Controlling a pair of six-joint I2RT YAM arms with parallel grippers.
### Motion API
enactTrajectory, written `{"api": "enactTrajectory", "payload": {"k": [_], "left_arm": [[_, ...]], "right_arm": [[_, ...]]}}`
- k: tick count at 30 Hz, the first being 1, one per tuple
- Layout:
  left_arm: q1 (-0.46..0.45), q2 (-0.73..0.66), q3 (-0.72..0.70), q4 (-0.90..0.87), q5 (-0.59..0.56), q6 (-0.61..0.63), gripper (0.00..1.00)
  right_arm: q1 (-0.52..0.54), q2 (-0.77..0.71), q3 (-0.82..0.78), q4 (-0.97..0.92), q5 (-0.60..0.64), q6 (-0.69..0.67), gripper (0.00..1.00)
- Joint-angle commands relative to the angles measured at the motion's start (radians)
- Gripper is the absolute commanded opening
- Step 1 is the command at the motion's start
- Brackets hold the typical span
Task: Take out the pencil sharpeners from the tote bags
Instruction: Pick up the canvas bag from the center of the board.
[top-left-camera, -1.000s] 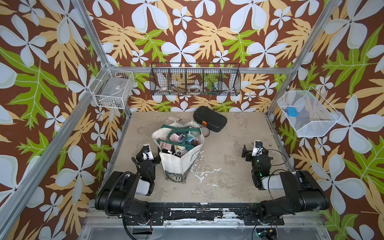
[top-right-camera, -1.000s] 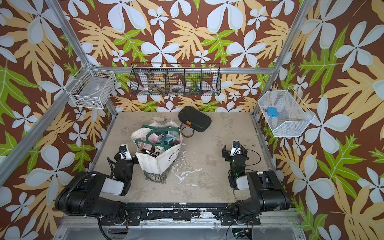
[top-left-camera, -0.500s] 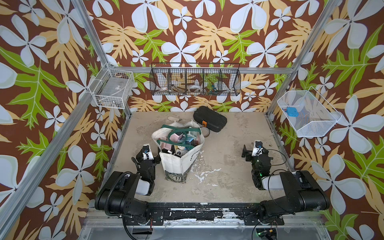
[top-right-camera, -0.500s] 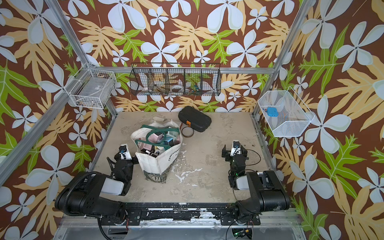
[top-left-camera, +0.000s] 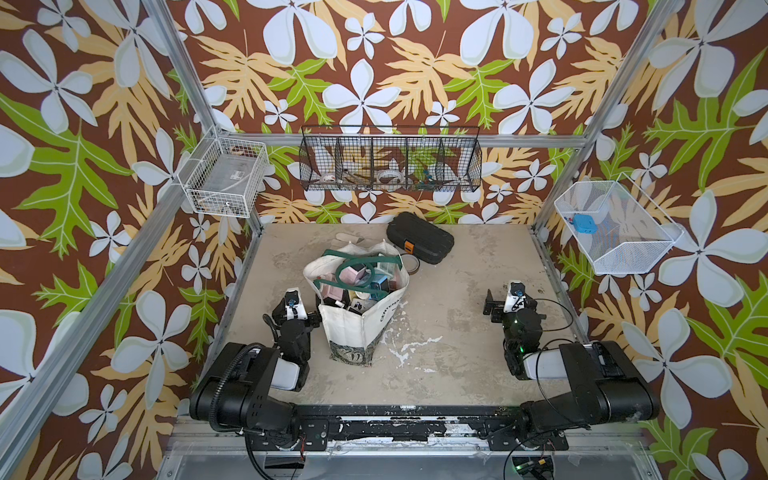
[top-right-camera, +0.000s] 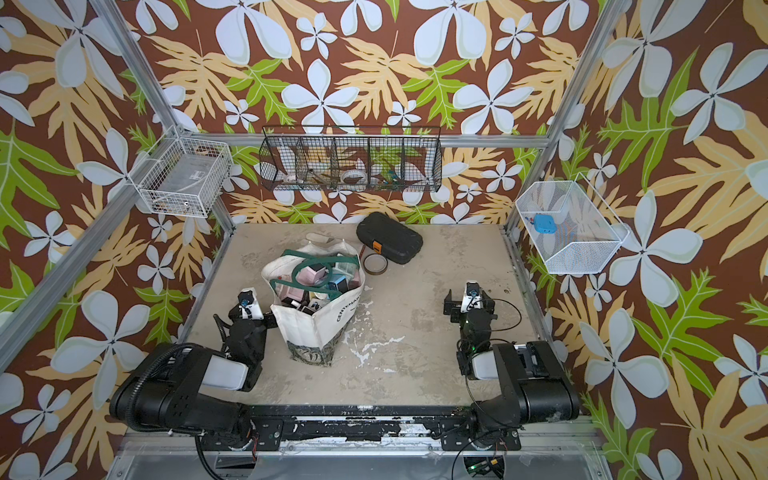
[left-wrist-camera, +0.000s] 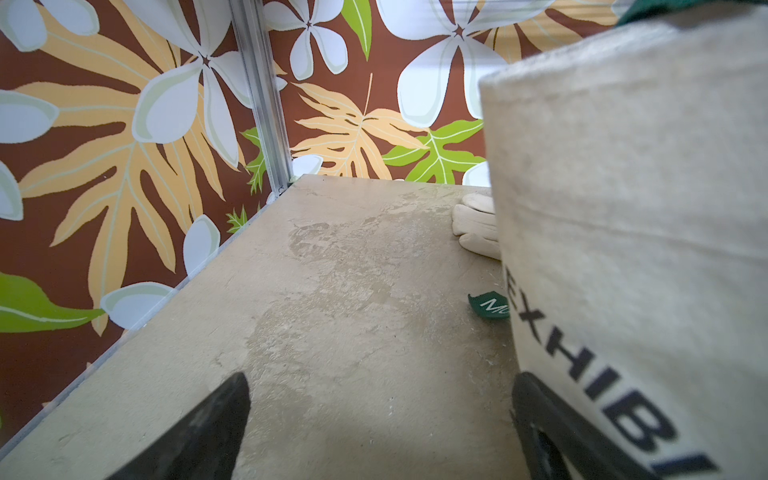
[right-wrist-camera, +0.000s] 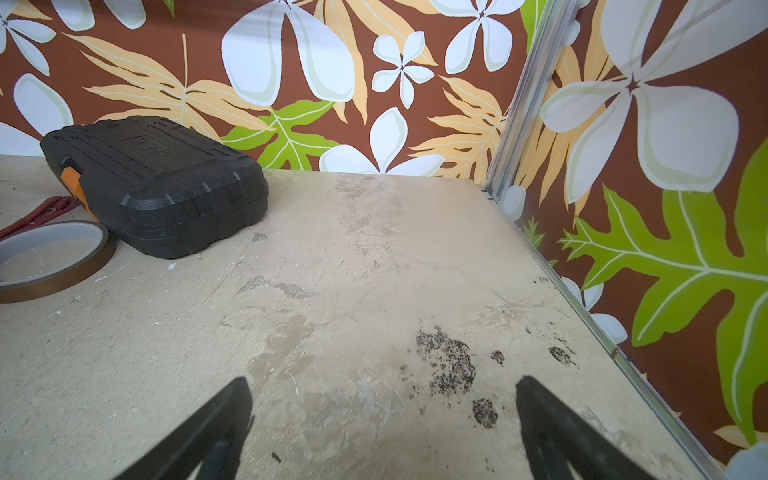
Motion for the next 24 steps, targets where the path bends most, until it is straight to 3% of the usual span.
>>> {"api": "enactTrajectory", "payload": {"k": [1,24], "left_arm": [[-0.002,-0.001,0.005,0.067,0.025,-0.005,1.00],[0.018,-0.001,0.026,0.024,0.040,-0.025,1.00]], "right_arm": [[0.000,-0.002,0.000,0.027,0.010,0.004,1.00],[-0.005,0.000,0.005,0.020,-0.002,0.004,1.00]]}}
